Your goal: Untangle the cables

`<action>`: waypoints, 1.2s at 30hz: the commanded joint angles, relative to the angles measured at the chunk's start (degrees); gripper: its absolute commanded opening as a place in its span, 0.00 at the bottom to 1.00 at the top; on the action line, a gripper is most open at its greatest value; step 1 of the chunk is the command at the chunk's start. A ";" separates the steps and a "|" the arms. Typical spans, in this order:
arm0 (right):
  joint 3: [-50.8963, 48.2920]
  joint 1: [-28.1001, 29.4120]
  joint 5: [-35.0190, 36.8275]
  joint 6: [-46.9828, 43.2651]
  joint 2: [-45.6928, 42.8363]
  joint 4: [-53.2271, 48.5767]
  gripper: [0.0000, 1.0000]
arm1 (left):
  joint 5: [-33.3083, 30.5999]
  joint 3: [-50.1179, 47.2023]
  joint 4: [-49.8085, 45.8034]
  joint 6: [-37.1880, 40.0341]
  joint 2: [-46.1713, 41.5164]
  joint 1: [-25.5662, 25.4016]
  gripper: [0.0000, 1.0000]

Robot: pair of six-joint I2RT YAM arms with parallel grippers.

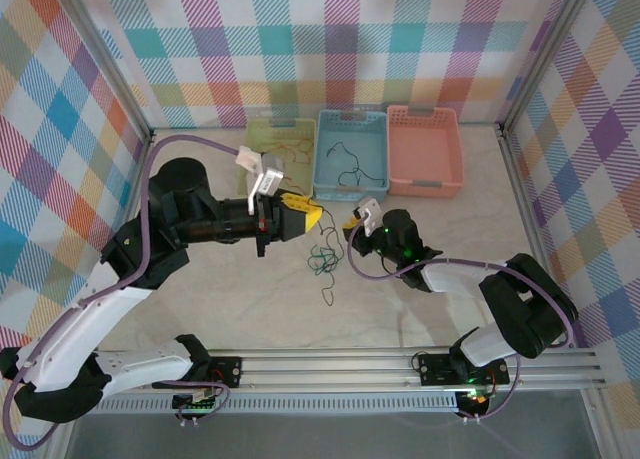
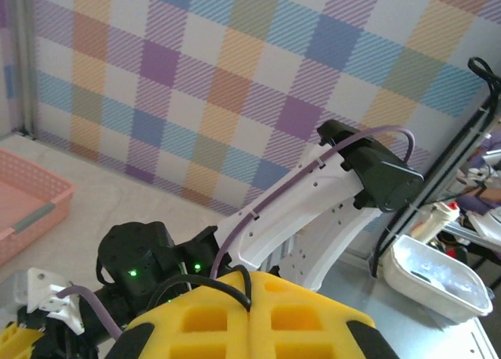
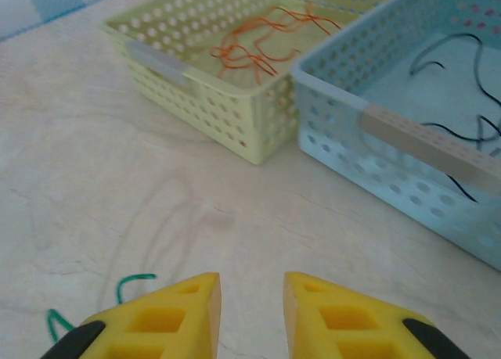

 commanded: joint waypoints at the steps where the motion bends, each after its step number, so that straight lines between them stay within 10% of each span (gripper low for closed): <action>1: 2.07 -0.56 3.29 2.40 1.00 -2.88 0.29 | -4.81 -0.60 1.91 -2.14 -3.01 -0.90 0.00; 17: -1.83 -1.71 10.77 6.12 -2.76 1.20 0.30 | -24.67 3.39 1.72 -0.60 0.40 -0.77 0.00; 36: -7.60 -2.77 21.85 10.00 -9.24 6.92 0.29 | -26.50 34.45 2.40 -2.58 37.98 11.83 0.00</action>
